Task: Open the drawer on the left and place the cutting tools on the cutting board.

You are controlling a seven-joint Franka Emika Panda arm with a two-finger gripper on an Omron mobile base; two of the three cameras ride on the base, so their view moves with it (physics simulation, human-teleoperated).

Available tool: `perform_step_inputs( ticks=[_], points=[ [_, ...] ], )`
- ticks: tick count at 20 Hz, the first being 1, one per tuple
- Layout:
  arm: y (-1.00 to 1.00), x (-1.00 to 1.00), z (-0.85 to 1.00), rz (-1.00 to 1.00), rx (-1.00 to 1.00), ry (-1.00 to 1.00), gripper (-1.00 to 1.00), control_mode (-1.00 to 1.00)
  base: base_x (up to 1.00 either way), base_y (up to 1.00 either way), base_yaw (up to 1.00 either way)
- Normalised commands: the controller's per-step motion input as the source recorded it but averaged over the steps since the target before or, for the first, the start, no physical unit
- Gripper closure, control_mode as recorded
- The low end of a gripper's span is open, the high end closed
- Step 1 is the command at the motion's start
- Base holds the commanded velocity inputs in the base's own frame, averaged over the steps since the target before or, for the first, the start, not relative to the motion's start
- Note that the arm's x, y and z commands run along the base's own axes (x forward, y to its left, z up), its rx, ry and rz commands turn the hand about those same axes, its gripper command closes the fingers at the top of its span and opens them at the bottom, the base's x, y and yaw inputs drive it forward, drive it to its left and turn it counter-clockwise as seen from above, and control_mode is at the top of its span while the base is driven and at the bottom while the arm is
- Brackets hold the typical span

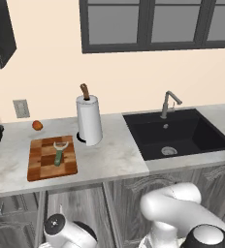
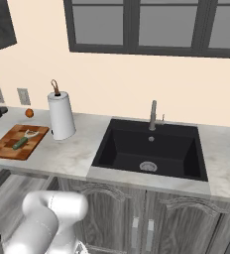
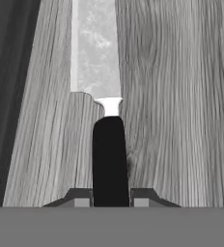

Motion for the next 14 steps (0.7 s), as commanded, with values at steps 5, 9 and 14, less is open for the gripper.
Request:
perform_step_inputs(
  ticks=[5,9,14],
  points=[
    [0.00,0.05,1.00,-0.03,0.00,-0.27,1.00,-1.00,0.00,0.00,0.00],
    [0.00,0.36,1.00,-0.02,0.00,-0.23,1.00,-1.00,0.00,0.00,0.00],
    [-0.03,0.73,1.00,-0.07,0.00,-0.18,1.00,-1.00,0.00,0.00,0.00]
  ],
)
